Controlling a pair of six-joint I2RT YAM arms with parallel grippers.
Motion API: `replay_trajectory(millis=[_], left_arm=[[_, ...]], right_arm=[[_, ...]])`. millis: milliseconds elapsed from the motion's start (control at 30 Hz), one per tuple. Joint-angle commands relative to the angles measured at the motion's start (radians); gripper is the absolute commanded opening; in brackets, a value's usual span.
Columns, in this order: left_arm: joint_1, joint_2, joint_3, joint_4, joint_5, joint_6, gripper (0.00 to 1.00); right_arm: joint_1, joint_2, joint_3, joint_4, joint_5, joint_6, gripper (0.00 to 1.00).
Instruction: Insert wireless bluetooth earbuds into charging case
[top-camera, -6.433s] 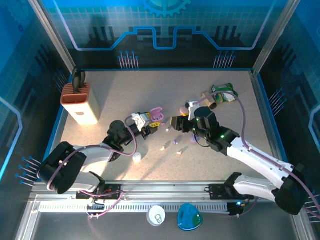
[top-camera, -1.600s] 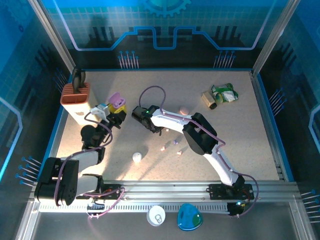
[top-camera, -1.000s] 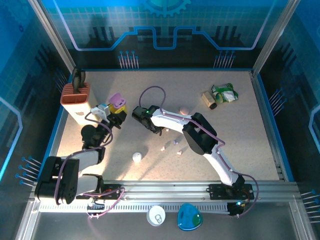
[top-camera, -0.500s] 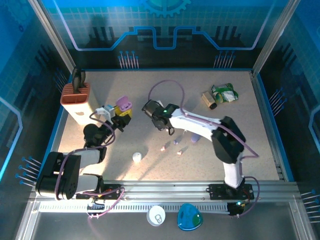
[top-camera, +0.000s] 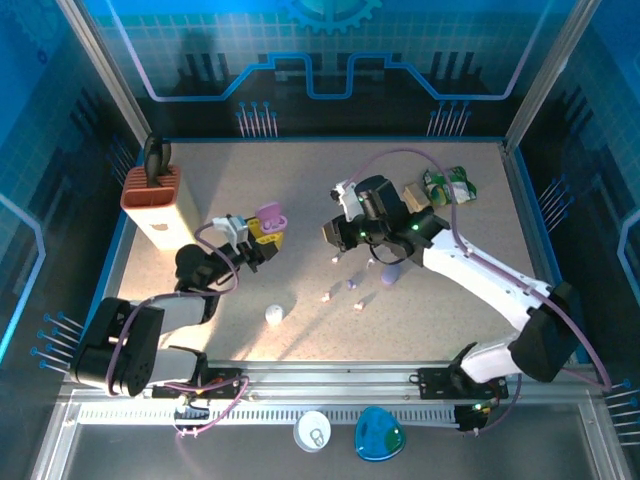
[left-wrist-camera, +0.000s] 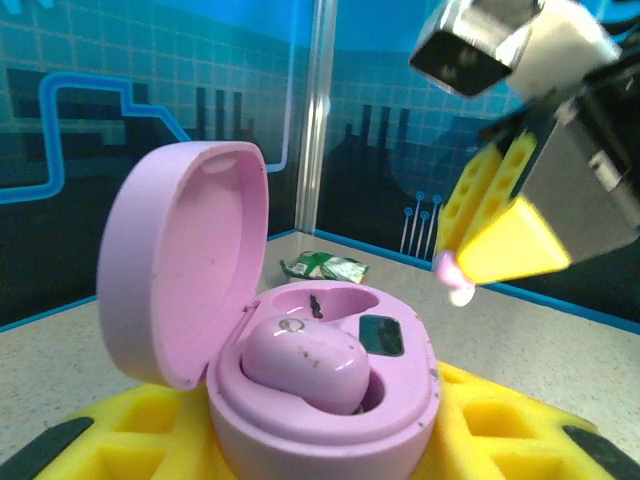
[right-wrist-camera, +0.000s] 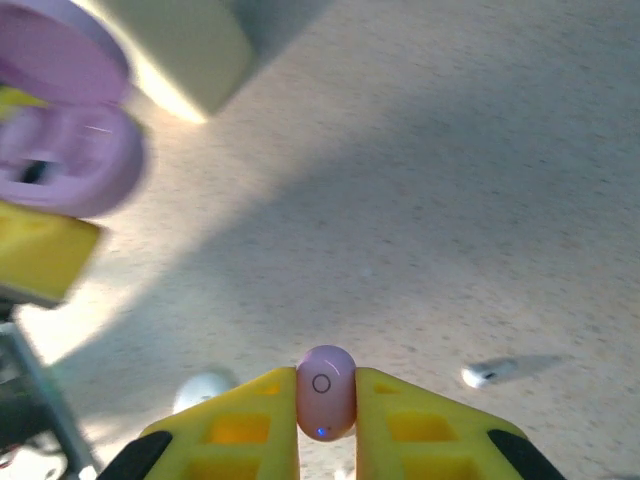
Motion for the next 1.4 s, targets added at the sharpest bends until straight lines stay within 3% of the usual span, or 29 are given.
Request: replay_trajectory(millis=[0,167,400,667,1367], left_arm=[[-0.018,0.018,0.042,0.026,0.068,0.033,0.39],[-0.049,0.045,0.065,0.016,0.129,0.026,0.39],[-0.069,0.080,0.084,0.042,0.239,-0.013,0.37],[-0.074,0.063,0.086,0.042,0.286,-0.027,0.38],[-0.074,0.036,0.078,0.042,0.218,-0.034,0.38]], right_arm=[[-0.007,-0.058,-0.003,0.054,-0.193,-0.030,0.19],[0.002,-0.054,0.029,0.039,-0.270,-0.075,0.20],[0.054,0.001,0.115,-0.002,-0.258,-0.134,0.19],[0.072,0.067,0.173,-0.009,-0.241,-0.147,0.19],[0.044,0.124,0.148,-0.002,-0.236,-0.137,0.19]])
